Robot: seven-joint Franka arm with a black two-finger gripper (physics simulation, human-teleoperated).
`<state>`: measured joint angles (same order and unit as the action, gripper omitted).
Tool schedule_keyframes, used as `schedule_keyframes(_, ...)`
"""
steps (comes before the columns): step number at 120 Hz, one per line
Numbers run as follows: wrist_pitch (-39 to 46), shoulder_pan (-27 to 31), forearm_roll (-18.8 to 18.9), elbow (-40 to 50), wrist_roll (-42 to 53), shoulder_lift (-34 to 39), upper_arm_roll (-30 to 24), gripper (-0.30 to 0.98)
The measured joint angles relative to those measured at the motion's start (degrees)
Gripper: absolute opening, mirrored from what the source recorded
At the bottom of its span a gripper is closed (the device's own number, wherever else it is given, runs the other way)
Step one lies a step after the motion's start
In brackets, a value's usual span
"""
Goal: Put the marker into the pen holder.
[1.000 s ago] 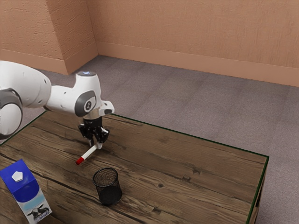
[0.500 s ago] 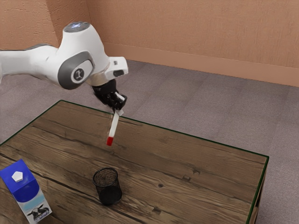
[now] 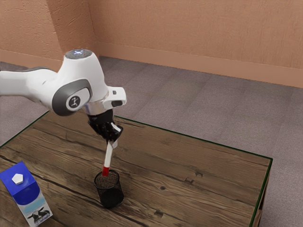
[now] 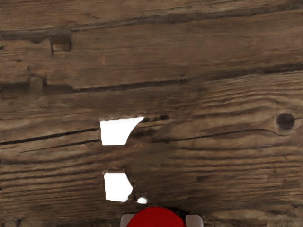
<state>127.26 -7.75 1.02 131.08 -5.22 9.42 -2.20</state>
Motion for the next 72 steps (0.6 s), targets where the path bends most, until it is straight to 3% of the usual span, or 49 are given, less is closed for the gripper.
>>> schedule_keyframes(28, -0.1, 0.01, -1.04, 4.88, -1.2, -1.95, -0.81, -0.08)
schedule_keyframes(46, -0.56, 0.08, -2.01, 5.53, -1.06, -2.86, -0.97, 0.24)
schedule_keyframes(60, -9.65, 0.22, -2.32, -14.13, 0.66, -3.31, -0.29, 0.43)
schedule_keyframes(72, -21.07, 0.78, 0.24, -27.15, 2.44, -3.04, 0.16, 0.53)
